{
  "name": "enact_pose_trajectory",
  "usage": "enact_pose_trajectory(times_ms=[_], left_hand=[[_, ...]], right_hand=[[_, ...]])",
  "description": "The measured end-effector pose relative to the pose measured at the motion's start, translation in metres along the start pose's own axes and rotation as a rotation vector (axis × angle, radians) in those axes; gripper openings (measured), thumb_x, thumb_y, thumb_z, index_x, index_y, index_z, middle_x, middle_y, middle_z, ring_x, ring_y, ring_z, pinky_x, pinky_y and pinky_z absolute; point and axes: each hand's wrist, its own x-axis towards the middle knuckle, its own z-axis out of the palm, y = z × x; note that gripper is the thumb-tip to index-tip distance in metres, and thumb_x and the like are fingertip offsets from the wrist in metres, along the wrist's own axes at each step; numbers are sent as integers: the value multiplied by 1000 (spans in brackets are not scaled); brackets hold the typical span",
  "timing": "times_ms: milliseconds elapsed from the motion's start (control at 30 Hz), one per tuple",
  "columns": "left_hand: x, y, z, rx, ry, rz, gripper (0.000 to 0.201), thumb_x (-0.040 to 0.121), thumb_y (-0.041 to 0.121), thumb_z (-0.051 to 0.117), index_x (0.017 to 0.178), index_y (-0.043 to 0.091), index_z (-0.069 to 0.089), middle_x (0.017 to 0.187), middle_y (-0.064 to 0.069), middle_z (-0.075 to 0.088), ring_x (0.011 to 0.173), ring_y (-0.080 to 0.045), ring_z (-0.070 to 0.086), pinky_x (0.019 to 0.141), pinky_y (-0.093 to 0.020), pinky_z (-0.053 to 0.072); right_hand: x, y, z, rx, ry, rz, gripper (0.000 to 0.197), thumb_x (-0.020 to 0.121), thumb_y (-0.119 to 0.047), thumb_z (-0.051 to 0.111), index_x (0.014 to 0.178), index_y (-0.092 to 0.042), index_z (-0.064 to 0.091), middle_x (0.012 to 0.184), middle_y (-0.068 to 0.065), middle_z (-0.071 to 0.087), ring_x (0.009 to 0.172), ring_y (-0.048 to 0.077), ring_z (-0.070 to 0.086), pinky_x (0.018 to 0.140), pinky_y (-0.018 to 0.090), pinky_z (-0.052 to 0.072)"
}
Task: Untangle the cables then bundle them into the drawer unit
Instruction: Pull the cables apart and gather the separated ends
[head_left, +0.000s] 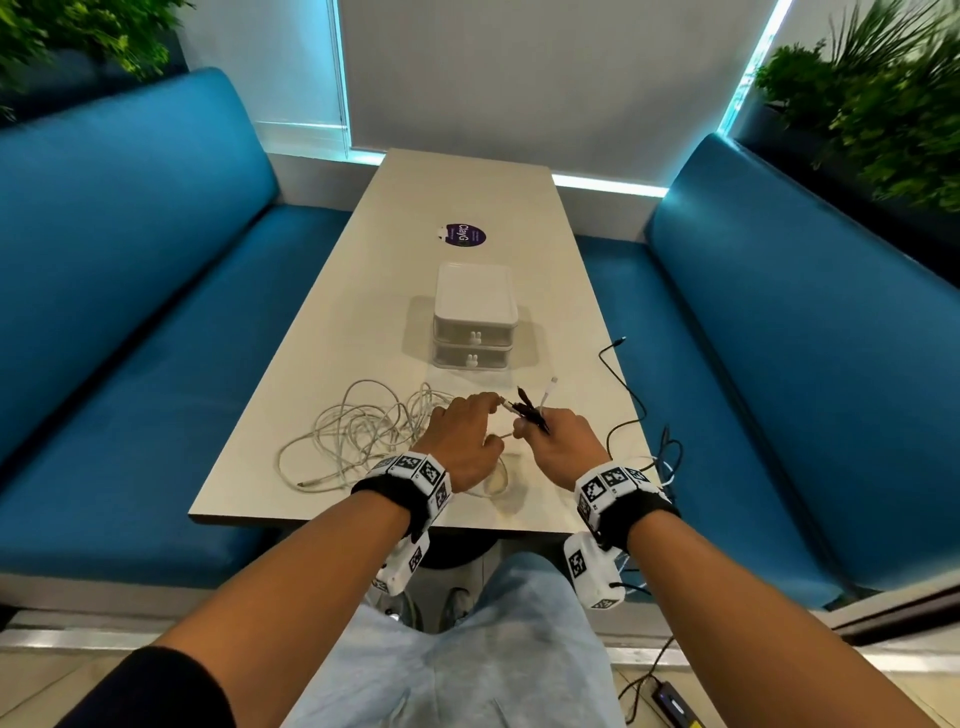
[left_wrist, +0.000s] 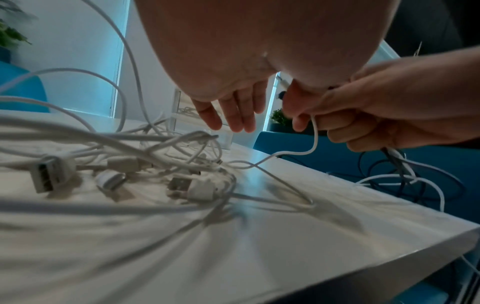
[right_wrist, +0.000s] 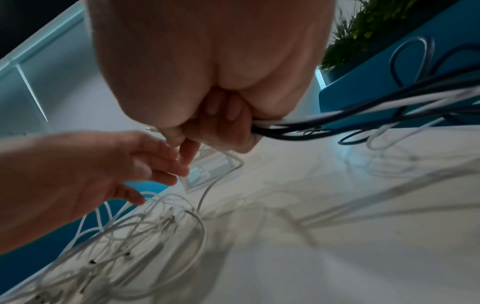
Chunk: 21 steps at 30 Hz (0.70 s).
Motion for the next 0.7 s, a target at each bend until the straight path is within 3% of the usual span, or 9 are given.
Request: enact_pose_trajectory(times_ms=[100, 167, 233, 300, 367, 533, 700], left_hand=[[0, -3, 5, 200, -149, 10, 63, 92, 20, 48, 151, 24, 27, 139, -5, 51, 128, -29, 42, 107, -46, 30], [1, -7, 10, 340, -179, 46, 49, 95, 24, 47, 143, 28, 43, 132, -3, 57, 124, -29, 43, 102, -43, 30], [2, -11, 14, 417, -157, 80, 30, 97, 30, 48, 124, 30, 61, 120, 1, 59, 119, -27, 46, 96, -41, 30], [2, -14, 16, 439, -133, 102, 23, 98, 33, 47, 111, 28, 65, 112, 1, 59, 113, -26, 48, 92, -41, 31], [0, -17, 18, 450, -99, 114, 23, 99, 34, 45, 110, 27, 65, 111, 2, 59, 111, -25, 49, 93, -40, 32], [-2, -26, 19, 470, -23, 148, 27, 101, 39, 42, 113, 32, 65, 109, 7, 59, 107, -23, 51, 91, -41, 29], [-2, -16, 22, 561, -8, 266, 26, 100, 35, 44, 105, 27, 69, 104, 5, 64, 103, -27, 50, 86, -42, 26]], right_hand=[[0, 1, -3, -9, 1, 5, 26, 98, -36, 51, 93, -19, 71, 77, 0, 63, 70, 18, 55, 65, 27, 38], [1, 4, -5, -51, 27, 5, 26, 99, -35, 50, 93, -19, 70, 78, -2, 62, 74, 19, 56, 66, 26, 36], [2, 11, -6, -97, 58, 33, 28, 99, -36, 48, 96, -18, 69, 83, -1, 63, 82, 23, 60, 69, 28, 39], [5, 21, -6, -150, 87, 70, 32, 99, -38, 44, 103, -16, 67, 95, 5, 68, 91, 29, 62, 75, 34, 48], [6, 30, -8, -250, 98, 110, 34, 101, -39, 39, 112, -14, 61, 104, 13, 67, 95, 35, 62, 78, 39, 51], [8, 53, -17, -467, 113, 196, 26, 104, -25, 36, 118, -9, 50, 104, 18, 64, 93, 37, 62, 66, 35, 40], [9, 50, -11, -454, 58, 127, 26, 104, -18, 36, 121, -4, 49, 113, 18, 53, 97, 36, 58, 74, 37, 42]])
